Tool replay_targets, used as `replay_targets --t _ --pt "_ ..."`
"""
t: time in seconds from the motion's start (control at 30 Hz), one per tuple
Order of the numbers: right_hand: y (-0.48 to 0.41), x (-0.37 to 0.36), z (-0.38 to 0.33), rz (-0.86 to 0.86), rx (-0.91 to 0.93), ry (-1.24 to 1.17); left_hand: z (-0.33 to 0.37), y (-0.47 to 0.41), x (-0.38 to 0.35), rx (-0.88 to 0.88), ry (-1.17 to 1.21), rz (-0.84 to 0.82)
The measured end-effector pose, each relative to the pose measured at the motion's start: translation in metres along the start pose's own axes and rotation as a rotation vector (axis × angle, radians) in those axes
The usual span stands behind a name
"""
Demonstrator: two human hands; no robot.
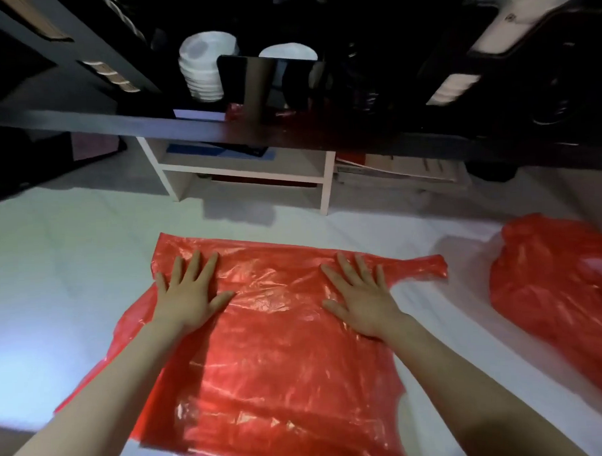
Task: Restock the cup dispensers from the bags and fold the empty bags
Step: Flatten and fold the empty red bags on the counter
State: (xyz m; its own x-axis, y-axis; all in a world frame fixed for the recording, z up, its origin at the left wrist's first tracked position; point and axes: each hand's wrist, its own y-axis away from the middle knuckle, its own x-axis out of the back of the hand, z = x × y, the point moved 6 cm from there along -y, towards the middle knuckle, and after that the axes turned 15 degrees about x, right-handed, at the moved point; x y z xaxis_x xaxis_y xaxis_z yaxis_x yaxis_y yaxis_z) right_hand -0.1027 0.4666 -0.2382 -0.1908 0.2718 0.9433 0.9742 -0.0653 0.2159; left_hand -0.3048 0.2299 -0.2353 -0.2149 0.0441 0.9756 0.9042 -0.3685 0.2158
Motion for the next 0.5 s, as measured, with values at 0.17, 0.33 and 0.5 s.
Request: replay_targets --t 0.17,0.33,0.5 --pt "-0.008 0.021 0.008 0.066 -0.013 0.053 -0.025 0.040 0.036 0.017 0.246 0.232" --pt "-0.061 0.050 -0.056 0.170 0.244 -0.008 -0.085 0.082 0.031 0.223 0.432 0.241" --pt "-0.123 0.045 -0.144 0.203 0.474 -0.144 -0.100 0.115 0.006 0.266 0.295 0.148"
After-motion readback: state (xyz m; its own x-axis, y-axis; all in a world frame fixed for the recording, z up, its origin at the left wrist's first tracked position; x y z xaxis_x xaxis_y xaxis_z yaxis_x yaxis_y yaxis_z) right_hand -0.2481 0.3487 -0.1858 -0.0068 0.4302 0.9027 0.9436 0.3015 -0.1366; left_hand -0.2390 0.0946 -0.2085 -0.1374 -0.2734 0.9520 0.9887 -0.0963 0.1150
